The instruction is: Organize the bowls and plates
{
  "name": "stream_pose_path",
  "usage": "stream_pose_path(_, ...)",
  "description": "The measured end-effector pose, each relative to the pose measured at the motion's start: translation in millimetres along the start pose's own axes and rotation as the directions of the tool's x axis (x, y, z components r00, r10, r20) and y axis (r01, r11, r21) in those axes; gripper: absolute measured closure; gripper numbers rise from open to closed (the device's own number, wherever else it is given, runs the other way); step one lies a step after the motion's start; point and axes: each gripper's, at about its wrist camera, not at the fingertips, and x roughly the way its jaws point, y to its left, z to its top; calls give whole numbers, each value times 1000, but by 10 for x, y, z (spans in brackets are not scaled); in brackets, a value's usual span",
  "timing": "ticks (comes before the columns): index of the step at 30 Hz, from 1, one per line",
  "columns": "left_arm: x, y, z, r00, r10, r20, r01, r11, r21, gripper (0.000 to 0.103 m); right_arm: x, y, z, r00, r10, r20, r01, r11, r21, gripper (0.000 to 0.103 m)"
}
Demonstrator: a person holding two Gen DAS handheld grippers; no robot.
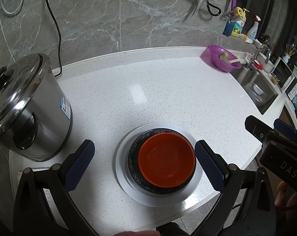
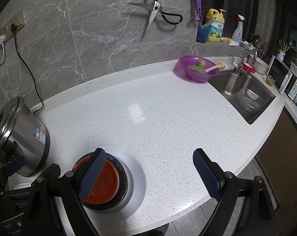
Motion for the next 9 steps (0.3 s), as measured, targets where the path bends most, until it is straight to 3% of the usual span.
stream_pose_path(9, 3, -27, -25, 1000, 4, 7, -3, 1000, -10, 1, 15, -6, 13, 1000, 6, -6, -6, 1000, -2, 11)
